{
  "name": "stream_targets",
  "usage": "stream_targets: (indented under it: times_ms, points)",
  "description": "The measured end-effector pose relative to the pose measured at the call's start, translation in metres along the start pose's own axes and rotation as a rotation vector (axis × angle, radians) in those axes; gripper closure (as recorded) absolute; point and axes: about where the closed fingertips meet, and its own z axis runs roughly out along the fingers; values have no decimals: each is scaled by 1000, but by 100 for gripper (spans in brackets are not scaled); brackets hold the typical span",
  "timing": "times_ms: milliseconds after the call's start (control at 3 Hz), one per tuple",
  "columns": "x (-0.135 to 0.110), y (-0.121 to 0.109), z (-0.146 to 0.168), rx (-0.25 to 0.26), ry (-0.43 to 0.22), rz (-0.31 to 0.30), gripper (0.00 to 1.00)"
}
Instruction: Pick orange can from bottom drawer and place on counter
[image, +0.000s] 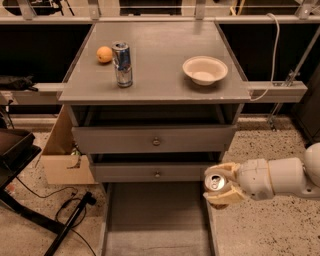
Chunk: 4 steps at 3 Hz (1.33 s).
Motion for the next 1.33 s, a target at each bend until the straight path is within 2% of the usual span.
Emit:
stream_targets:
  times_ms: [333,667,1000,1333]
  points:
    - [-47,-27,-20,56,7,-10,100]
    - [-128,-73,-54,147,26,-10,100]
    - [-199,-122,-81,238,14,6,100]
    - [-250,-164,-104,319,-39,1,100]
